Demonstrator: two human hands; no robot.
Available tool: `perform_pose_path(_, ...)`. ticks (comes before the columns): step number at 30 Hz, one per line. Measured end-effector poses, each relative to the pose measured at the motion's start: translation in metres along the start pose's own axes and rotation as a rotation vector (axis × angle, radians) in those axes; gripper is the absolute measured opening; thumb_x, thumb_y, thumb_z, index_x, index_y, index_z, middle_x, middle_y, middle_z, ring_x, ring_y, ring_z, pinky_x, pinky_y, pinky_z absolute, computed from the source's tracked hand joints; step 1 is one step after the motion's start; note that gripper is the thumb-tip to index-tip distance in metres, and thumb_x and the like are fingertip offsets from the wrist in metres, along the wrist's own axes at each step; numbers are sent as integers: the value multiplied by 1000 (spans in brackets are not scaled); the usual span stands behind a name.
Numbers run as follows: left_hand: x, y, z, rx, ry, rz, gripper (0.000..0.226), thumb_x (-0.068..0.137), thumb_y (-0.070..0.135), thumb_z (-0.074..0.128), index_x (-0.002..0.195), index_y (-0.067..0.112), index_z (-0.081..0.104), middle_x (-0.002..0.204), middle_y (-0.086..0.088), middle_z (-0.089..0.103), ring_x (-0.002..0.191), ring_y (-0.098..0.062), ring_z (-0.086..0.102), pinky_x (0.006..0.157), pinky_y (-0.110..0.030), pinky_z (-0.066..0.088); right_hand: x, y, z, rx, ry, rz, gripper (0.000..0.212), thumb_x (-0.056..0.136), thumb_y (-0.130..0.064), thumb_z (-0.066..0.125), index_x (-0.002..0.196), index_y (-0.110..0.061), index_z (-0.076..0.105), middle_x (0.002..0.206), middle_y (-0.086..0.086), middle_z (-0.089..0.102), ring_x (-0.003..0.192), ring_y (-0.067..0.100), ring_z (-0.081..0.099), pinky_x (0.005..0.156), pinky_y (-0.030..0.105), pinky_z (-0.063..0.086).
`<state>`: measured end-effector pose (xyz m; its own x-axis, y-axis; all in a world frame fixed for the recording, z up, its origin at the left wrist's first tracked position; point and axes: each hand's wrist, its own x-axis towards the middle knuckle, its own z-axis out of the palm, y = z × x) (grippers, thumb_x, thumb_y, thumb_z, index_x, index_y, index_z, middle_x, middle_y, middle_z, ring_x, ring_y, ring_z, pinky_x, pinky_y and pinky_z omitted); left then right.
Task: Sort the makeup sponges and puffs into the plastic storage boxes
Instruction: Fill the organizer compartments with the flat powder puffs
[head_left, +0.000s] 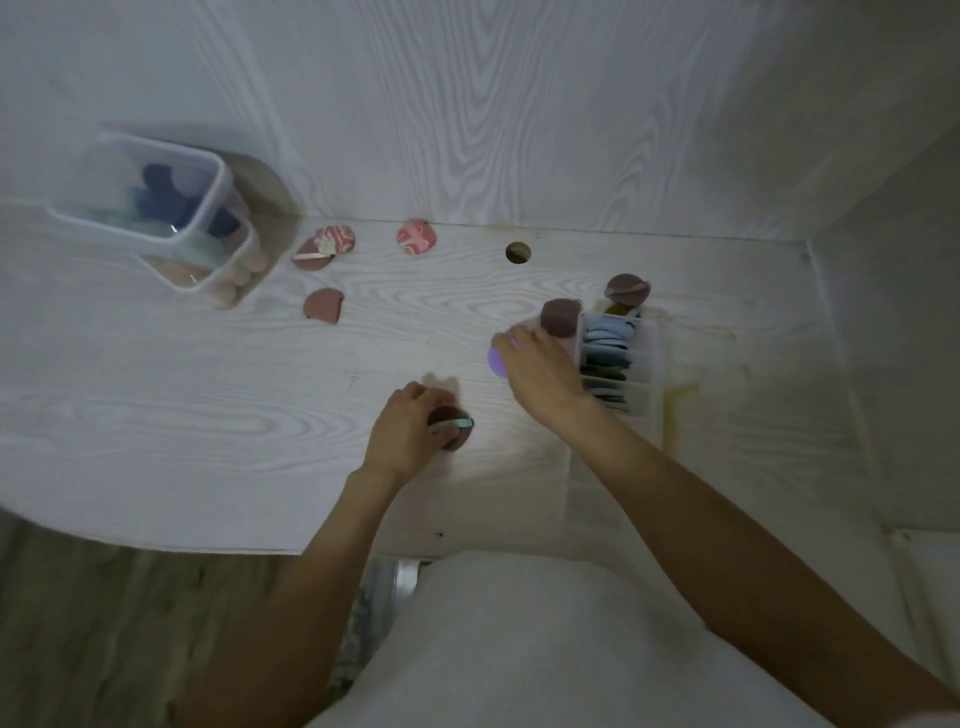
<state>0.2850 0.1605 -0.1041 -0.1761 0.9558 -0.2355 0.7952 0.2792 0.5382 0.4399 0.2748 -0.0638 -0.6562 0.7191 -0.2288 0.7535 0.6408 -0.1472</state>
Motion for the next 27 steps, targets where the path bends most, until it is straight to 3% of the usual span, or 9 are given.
perform_pose_path(5,5,3,-5,-44,-26,-35,30,76,23,74,102,11,64,96,-9,59,91,-26,57,68,-22,31,26,11,-6,-226,-48,130,57,82,-10,61,134,-10,37,132,20,43,114,35,43,93,40,35)
perform_pose_path(7,9,7,-9,-90,-7,-37,24,75,21,74,94,11,64,88,-5,58,85,-25,57,63,-22,29,35,23,-11,-327,-49,185,47,85,-15,59,128,-10,41,125,17,50,111,32,46,95,39,34)
perform_pose_path(9,15,10,-12,-192,52,-74,20,76,23,73,91,13,64,87,-4,59,80,-22,57,66,-27,38,41,34,-14,-362,-54,244,30,92,-16,48,122,-11,46,120,15,55,109,30,49,94,38,35)
perform_pose_path(11,21,9,-15,-333,99,-122,15,78,24,73,87,17,62,86,-2,63,76,-17,59,69,-31,47,45,40,-14,-360,-47,257,26,94,-14,45,120,-11,48,119,13,56,109,29,50,94,37,35)
perform_pose_path(14,25,8,-15,-431,98,-181,13,81,22,71,84,21,59,84,7,66,76,-11,61,68,-24,48,49,45,-17,-362,35,208,27,90,-13,52,117,-10,51,115,13,56,108,29,47,92,35,35)
perform_pose_path(17,25,14,-17,-462,139,-194,12,82,23,70,86,21,59,86,9,66,79,-9,62,67,-19,45,46,49,-25,-60,205,120,22,89,-14,56,111,-10,58,109,10,60,105,27,47,89,33,34)
perform_pose_path(21,18,53,-28,-642,257,9,9,83,14,68,89,18,62,84,13,65,80,-3,62,66,-18,48,8,48,-44,562,480,156,11,82,-11,66,94,-10,65,87,-2,61,84,16,52,71,23,40)
perform_pose_path(24,11,94,-22,-626,224,218,12,84,9,66,92,18,64,90,7,66,80,-7,61,64,-15,47,-46,54,-45,769,601,299,11,81,-8,68,91,-8,63,78,-10,56,73,6,50,63,6,36)
perform_pose_path(27,9,124,2,-395,169,517,13,85,14,64,97,15,68,92,1,64,77,-9,56,67,-15,45,-99,64,-32,838,668,408,10,81,-6,67,91,-9,63,79,-3,62,70,1,51,60,7,37)
